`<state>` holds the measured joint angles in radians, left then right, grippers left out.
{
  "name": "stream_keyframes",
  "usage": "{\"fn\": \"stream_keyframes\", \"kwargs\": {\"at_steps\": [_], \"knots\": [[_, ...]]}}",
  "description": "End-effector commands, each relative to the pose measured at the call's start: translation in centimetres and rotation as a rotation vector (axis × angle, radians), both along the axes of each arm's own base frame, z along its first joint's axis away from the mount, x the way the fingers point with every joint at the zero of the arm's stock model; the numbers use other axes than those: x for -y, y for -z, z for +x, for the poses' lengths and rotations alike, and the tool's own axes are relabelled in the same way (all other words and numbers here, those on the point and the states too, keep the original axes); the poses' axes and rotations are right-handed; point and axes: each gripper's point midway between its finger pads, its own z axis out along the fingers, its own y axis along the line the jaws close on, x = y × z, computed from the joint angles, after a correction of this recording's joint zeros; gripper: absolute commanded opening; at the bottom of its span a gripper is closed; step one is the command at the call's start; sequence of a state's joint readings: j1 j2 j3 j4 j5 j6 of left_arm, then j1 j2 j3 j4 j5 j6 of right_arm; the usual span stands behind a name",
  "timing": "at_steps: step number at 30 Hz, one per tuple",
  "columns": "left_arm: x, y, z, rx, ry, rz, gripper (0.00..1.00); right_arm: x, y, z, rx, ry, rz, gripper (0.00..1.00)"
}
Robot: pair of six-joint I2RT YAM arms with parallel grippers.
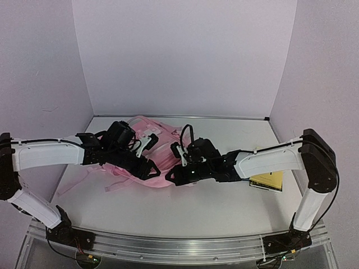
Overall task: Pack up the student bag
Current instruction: Zip the student bag at the center of the board.
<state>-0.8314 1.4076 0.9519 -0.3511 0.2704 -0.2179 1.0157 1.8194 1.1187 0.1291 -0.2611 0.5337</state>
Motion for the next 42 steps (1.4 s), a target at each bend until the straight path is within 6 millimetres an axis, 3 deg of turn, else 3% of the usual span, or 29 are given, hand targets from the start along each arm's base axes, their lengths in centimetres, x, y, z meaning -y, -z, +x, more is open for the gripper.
{"fn": "stream_keyframes", "kwargs": {"at_steps": [1, 9, 13, 18, 23, 27, 34, 38, 42], "knots": [[1.1, -1.5, 1.8, 0.122, 0.012, 0.036, 0.63, -1.4, -6.1, 0.2, 0.092, -0.029, 0.151, 0.0], [2.2, 0.2, 1.5, 0.115, 0.046, 0.086, 0.59, -0.9, -6.8, 0.4, 0.1, -0.001, 0.153, 0.0], [2.3, 0.9, 1.4, 0.121, 0.045, 0.12, 0.33, 0.0, -6.2, 1.0, 0.11, 0.038, 0.08, 0.0], [1.7, 1.7, 0.9, 0.103, 0.047, 0.166, 0.01, 3.1, -3.6, 2.2, 0.127, 0.138, -0.124, 0.0], [0.2, 2.3, 0.4, 0.094, 0.023, 0.203, 0.0, 5.7, -1.2, 3.1, 0.104, 0.164, -0.258, 0.0], [-1.4, 3.0, 0.2, 0.082, -0.025, 0.256, 0.0, 7.5, -0.8, 4.2, 0.074, 0.163, -0.285, 0.0], [-4.8, 3.4, 1.7, 0.141, -0.165, 0.388, 0.0, 7.5, -1.0, 2.7, 0.005, -0.002, -0.275, 0.0], [-5.7, 3.3, 2.4, 0.18, -0.201, 0.431, 0.0, 5.8, -3.2, 0.0, -0.074, -0.169, -0.164, 0.0], [-5.6, 3.4, 2.8, 0.207, -0.188, 0.44, 0.0, 4.3, -6.9, -1.7, -0.112, -0.258, -0.044, 0.0]]}}
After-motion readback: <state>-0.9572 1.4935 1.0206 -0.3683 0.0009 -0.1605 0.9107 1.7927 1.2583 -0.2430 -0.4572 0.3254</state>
